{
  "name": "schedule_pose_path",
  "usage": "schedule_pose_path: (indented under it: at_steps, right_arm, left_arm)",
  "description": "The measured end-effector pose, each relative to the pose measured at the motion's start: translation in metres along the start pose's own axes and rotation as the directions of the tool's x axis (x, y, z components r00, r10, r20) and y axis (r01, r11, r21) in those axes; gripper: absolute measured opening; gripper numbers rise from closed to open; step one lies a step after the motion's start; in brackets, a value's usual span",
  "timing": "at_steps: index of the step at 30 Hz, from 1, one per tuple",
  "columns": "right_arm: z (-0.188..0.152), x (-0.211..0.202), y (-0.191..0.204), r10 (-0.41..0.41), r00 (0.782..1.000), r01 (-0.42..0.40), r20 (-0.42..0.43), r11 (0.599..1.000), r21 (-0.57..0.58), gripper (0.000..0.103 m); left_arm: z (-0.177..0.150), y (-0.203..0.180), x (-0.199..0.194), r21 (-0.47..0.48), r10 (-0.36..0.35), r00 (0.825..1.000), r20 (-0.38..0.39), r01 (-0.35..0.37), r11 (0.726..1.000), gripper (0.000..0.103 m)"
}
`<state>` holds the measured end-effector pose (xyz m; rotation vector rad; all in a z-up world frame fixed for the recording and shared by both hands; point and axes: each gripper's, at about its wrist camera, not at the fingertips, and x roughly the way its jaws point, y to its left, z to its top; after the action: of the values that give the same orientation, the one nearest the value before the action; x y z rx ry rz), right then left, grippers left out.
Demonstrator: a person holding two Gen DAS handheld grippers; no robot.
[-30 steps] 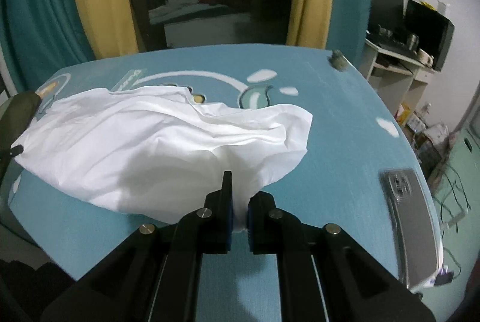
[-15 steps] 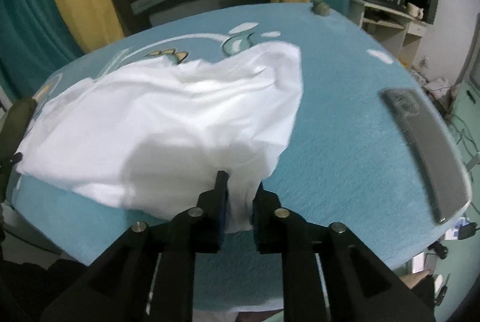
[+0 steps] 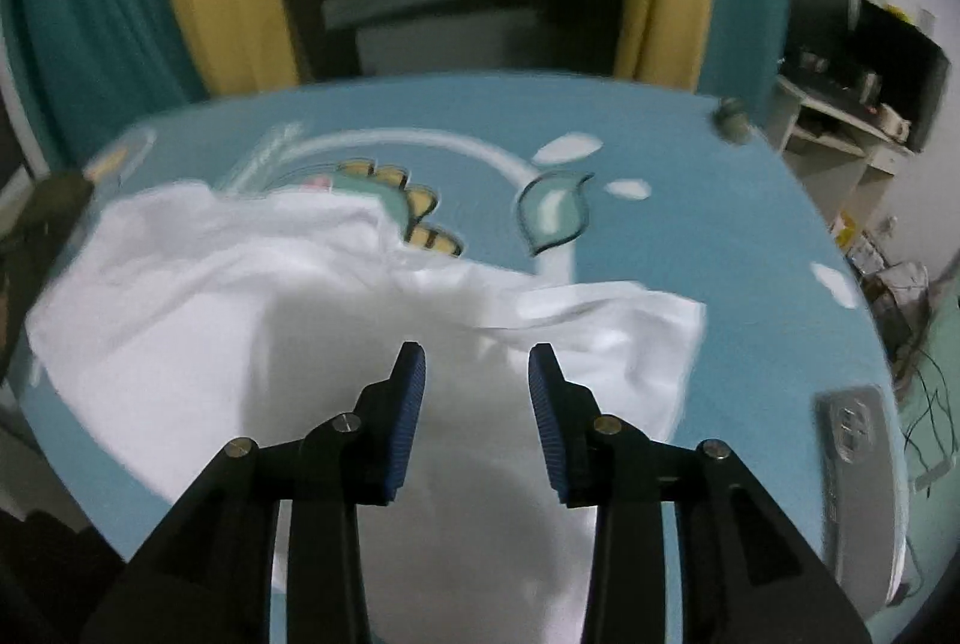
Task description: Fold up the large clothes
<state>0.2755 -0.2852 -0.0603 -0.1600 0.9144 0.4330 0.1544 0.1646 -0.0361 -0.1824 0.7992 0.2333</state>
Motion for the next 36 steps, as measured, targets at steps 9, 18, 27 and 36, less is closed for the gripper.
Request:
schedule_pose_path:
  at_steps: [9, 18, 27, 36]
  right_arm:
    - [0.019, 0.046, -0.022, 0.049, 0.992, -0.037, -0.115, 0.995, 0.097, 0.035]
    - [0.046, 0.067, -0.032, -0.021, 0.993, 0.031, -0.12, 0.996, 0.079, 0.051]
    - [0.06, 0.072, -0.025, -0.236, 0.968, 0.243, -0.079, 0.965, 0.096, 0.062]
    - [0.042, 0.022, 0.0, -0.139, 0.99, 0.137, 0.018, 0.987, 0.089, 0.062]
  left_arm:
    - [0.011, -0.022, 0.053, 0.072, 0.03, 0.996, -0.083, -0.024, 0.997, 0.039]
    - [0.014, -0.004, 0.075, 0.035, 0.062, 0.992, -0.113, -0.059, 0.998, 0.039]
    - [0.019, 0.005, 0.079, 0.03, 0.096, 0.991, -0.096, -0.094, 0.995, 0.039]
    - [0.02, 0.018, 0.078, 0.038, 0.04, 0.997, -0.073, -0.037, 0.999, 0.012]
